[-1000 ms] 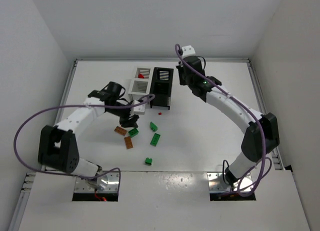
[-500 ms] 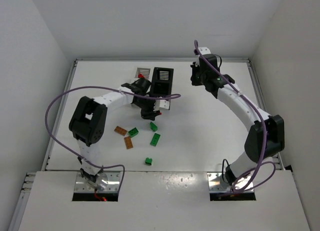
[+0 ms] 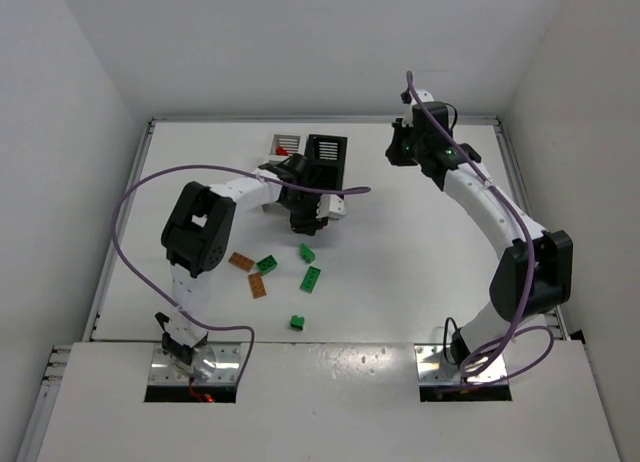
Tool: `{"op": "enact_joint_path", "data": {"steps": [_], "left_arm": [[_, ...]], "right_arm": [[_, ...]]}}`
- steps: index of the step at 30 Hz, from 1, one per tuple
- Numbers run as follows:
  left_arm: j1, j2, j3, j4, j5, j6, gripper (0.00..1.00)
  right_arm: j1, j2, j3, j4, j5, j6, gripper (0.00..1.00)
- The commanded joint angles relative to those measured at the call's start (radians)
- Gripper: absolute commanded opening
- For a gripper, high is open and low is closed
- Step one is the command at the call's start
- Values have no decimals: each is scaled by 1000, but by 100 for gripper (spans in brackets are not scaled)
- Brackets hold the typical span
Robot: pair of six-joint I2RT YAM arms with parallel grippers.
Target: Sort the legos into containers by color
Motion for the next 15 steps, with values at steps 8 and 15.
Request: {"op": "enact_joint_path", "data": {"steps": [8, 15], "left_arm": [[-24, 43, 56, 19, -17, 19, 47], [-33, 74, 88, -1, -17, 19, 47]], "right_arm": [[-36, -10, 27, 13, -52, 27, 0], [-45, -10, 18, 13, -70, 27, 0]]}}
